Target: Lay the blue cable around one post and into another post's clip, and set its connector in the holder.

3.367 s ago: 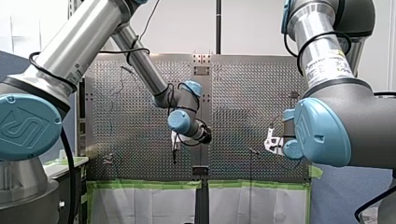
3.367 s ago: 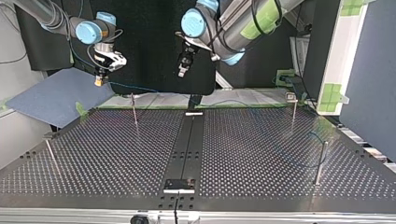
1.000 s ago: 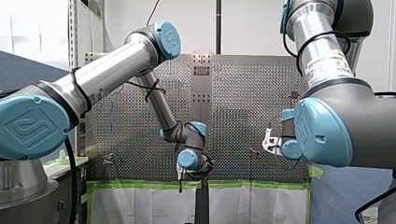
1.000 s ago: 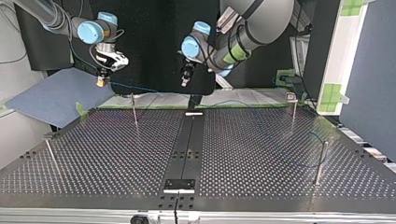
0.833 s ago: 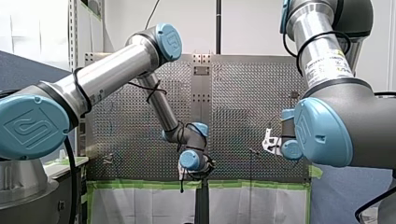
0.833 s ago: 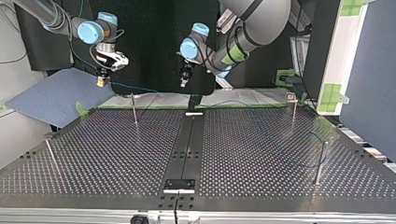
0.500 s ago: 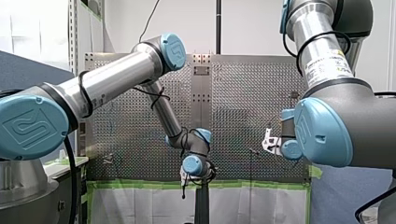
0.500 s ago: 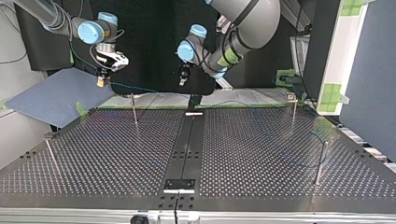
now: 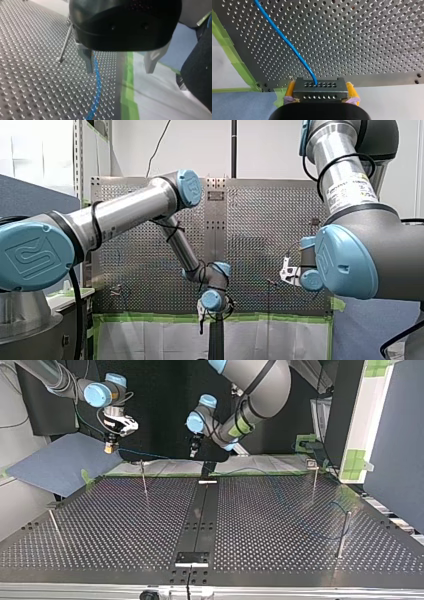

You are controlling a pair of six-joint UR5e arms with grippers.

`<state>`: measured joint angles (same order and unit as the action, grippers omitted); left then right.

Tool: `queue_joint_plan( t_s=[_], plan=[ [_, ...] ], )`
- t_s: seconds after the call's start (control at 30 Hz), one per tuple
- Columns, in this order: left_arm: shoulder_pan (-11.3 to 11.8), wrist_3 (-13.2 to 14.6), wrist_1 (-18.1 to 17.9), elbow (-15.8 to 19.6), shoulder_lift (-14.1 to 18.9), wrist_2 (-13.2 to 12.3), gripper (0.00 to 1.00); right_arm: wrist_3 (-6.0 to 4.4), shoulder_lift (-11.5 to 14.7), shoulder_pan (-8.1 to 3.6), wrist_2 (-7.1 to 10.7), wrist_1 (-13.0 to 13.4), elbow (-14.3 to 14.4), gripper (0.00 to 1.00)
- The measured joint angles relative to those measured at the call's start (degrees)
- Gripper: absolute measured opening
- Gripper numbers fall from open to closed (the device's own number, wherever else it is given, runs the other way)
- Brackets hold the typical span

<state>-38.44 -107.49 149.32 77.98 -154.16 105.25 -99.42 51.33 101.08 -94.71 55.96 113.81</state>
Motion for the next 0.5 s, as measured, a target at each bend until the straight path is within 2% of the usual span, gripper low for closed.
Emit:
queue_joint_plan(
  t_s=[0.17, 0.5],
  plan=[
    [0.2, 0.01, -0.01, -2.18, -1.16, 0.46, 1.0, 0.07, 0.0, 0.18, 0.04, 0.0, 0.0, 0.0],
    [1.33, -0.05, 0.15, -4.66, -1.33, 0.76, 1.0, 0.3, 0.0, 0.39, 0.04, 0.03, -0.02, 0.0]
  ],
)
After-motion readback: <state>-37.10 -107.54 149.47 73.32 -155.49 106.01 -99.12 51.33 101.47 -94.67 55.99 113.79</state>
